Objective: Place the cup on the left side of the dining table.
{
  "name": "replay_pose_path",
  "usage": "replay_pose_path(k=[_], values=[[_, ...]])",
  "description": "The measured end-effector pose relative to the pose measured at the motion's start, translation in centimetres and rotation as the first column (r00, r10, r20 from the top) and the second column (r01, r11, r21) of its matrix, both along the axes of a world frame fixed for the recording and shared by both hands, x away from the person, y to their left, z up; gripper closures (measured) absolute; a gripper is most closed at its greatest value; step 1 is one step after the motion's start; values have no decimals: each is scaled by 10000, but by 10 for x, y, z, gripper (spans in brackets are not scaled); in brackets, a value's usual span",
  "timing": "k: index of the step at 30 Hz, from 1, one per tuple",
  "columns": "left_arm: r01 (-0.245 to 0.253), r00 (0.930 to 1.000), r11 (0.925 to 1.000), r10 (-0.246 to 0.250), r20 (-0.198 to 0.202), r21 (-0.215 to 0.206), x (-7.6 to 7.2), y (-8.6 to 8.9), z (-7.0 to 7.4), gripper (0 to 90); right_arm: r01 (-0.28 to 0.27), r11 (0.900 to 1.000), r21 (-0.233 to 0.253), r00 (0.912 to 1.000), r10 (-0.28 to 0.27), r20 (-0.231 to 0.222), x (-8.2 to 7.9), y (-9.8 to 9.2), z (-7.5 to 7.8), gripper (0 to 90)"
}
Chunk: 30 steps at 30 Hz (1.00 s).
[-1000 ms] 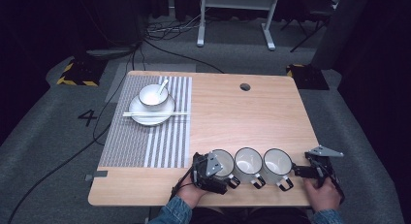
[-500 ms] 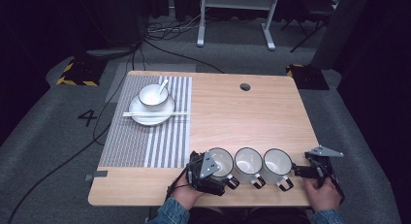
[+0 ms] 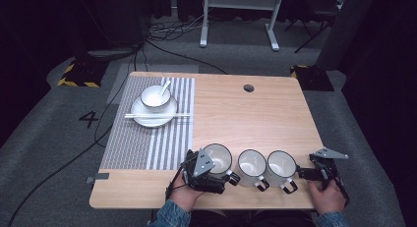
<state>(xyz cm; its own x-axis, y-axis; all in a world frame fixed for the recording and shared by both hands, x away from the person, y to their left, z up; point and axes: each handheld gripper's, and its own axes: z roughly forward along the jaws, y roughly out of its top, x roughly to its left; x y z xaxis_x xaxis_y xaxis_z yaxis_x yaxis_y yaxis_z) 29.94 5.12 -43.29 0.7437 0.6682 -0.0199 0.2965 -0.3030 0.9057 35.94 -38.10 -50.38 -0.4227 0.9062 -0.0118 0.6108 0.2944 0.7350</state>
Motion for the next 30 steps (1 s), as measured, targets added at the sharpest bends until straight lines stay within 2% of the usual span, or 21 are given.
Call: replay_pose_path(k=[2,3,6,7,12,16,22,26,30], values=[[-189,9998,9995,187,-74,-269,-1,4,4,29,3,10000,1,10000,-3,2,0,0,0,123],[-356,9993,9989,358,48,-315,0,8,7,29,-1,10000,-1,10000,1,2,0,0,0,123],[-483,9987,9986,486,152,-219,1,12,11,29,3,10000,-7,10000,-3,8,0,0,0,123],[-710,9974,9971,714,133,-254,2,15,13,29,-2,10000,-7,10000,2,11,0,0,0,123],[-996,9946,9945,1004,263,-320,6,24,19,29,-9,10000,-23,10000,9,23,0,0,0,123],[-1298,9903,9905,1318,431,-459,9,34,26,29,6,10000,-7,10000,-6,7,0,0,0,123],[-1620,9843,9859,1645,634,-431,13,44,34,29,-1,10000,-16,10000,1,16,0,0,0,123],[-1540,9868,9872,1558,446,-414,21,52,38,29,-5,10000,-20,10000,5,21,0,0,0,123],[-1484,9875,9881,1502,472,-403,25,59,41,29,-2,10000,-13,10000,2,16,0,0,0,123]])
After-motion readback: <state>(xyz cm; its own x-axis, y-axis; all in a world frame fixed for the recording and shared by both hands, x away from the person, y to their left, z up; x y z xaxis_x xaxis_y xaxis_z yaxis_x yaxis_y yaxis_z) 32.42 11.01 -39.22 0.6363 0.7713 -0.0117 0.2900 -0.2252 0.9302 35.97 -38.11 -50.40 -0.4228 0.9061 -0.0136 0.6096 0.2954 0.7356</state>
